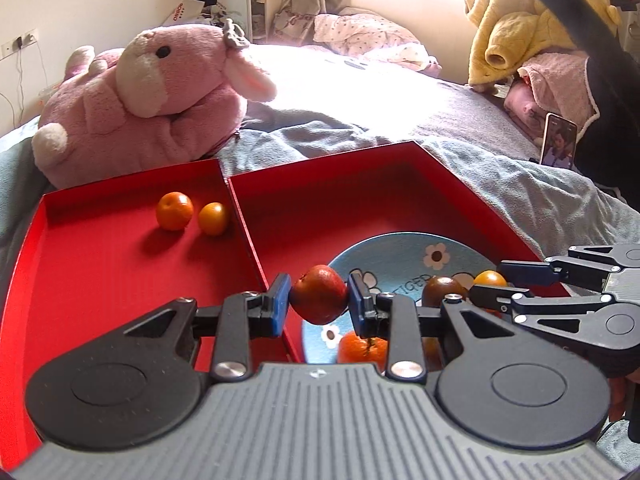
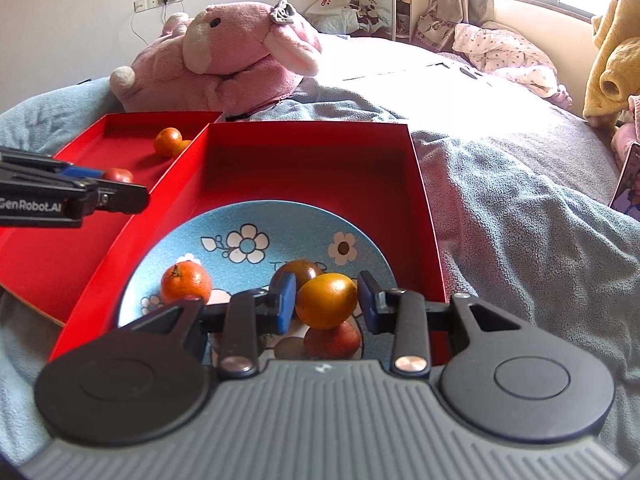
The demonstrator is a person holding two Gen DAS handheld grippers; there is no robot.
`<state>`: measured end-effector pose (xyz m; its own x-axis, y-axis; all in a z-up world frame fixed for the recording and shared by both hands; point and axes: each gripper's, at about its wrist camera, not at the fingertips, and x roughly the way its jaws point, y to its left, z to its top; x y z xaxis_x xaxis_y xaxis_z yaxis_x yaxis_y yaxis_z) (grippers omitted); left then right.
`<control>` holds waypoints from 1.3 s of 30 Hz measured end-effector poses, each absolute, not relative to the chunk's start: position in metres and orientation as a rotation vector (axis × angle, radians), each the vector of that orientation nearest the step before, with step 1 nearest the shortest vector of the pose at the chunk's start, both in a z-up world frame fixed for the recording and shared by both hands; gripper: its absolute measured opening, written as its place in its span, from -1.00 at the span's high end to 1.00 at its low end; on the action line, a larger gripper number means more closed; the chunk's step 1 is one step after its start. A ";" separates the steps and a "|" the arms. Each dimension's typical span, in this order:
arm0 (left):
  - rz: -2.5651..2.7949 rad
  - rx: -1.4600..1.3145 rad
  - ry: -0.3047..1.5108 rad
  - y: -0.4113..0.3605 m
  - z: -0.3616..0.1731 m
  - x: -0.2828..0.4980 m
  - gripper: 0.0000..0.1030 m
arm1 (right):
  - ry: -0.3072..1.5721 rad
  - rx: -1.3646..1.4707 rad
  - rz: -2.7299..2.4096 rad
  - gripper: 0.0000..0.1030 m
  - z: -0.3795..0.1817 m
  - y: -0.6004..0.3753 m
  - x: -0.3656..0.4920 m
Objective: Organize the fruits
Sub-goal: 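Carry red fruit in left tool to plate while right tool carries tangerine, then release red fruit from left tool onto plate while right tool releases tangerine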
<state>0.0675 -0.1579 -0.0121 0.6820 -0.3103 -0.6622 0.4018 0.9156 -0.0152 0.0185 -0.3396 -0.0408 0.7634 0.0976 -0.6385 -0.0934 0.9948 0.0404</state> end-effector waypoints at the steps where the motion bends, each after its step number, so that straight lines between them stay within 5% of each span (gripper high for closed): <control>1: -0.407 0.140 0.718 -0.164 -0.014 0.070 0.30 | 0.695 0.005 0.103 0.28 -0.041 -0.339 0.019; 24: -0.439 0.232 0.771 -0.199 -0.056 0.087 0.29 | 0.697 -0.018 0.130 0.28 -0.040 -0.328 0.023; 39: -0.439 0.204 0.740 -0.189 -0.046 0.080 -0.22 | 0.688 -0.037 0.127 0.29 -0.033 -0.323 0.019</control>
<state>0.0802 -0.1891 -0.0458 0.6535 -0.3136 -0.6889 0.4548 0.8902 0.0263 0.0188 -0.3226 -0.0331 0.7649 0.1049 -0.6355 -0.1292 0.9916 0.0082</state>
